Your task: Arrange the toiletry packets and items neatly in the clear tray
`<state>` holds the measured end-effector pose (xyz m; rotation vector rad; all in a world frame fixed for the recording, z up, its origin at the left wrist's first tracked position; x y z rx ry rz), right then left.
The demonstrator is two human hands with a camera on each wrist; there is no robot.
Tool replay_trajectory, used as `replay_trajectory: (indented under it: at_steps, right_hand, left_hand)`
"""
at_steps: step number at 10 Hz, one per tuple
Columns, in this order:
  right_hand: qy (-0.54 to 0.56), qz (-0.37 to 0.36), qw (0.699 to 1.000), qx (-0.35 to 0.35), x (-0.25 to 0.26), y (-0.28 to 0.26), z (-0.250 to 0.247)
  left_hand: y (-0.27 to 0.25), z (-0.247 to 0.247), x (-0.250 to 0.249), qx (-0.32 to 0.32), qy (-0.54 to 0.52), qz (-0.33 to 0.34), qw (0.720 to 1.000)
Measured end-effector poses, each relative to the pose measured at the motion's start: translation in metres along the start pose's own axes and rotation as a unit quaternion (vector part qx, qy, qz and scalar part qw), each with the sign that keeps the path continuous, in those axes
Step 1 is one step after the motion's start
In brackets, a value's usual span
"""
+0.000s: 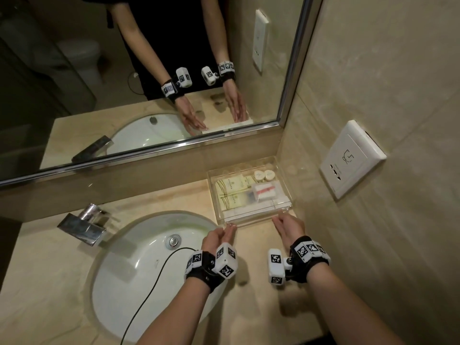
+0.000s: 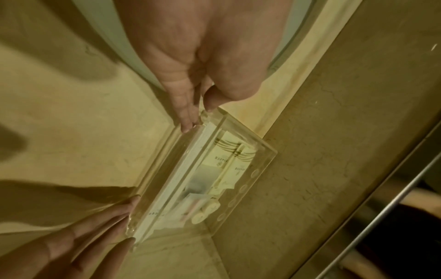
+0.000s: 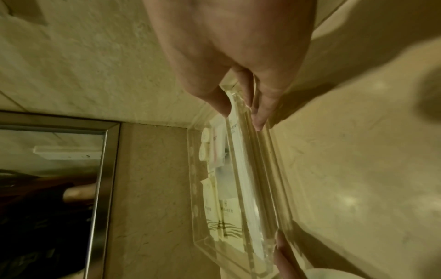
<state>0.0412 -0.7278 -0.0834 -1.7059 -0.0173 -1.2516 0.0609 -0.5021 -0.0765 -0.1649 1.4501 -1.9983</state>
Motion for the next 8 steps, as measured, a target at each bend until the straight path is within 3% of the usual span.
replay_trajectory:
  at_steps: [4,5,6,8]
  right_hand:
    - [0.051,0.022,0.997,0.052,0.020,-0.005,0.015]
    - [0.035,0.029,0.996,0.076,0.015,-0.010,0.013]
    - [0.011,0.028,0.997,0.068,0.015,-0.018,0.010]
    - [-0.053,-0.024,0.991,0.117,0.038,-0.039,0.025]
  left_hand:
    - [-0.010,0.018,-0.009,0.007,-0.015,-0.013,1.000]
    - [0.003,0.011,-0.013,-0.001,0.003,0.011,1.000]
    - [0.005,0.008,-0.021,-0.011,0.088,0.040,0.995]
    - [-0.019,-0.014,-0.054,-0.091,0.173,0.168,0.966]
Point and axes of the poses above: each hand's wrist, its own y-axis towards the middle knuckle, its own z-axis out of the palm, x = y × z, the point moved 6 cm from there along y, towards the middle knuckle, and after that the axes turned 3 degrees about -z, right-handed, at the moved point
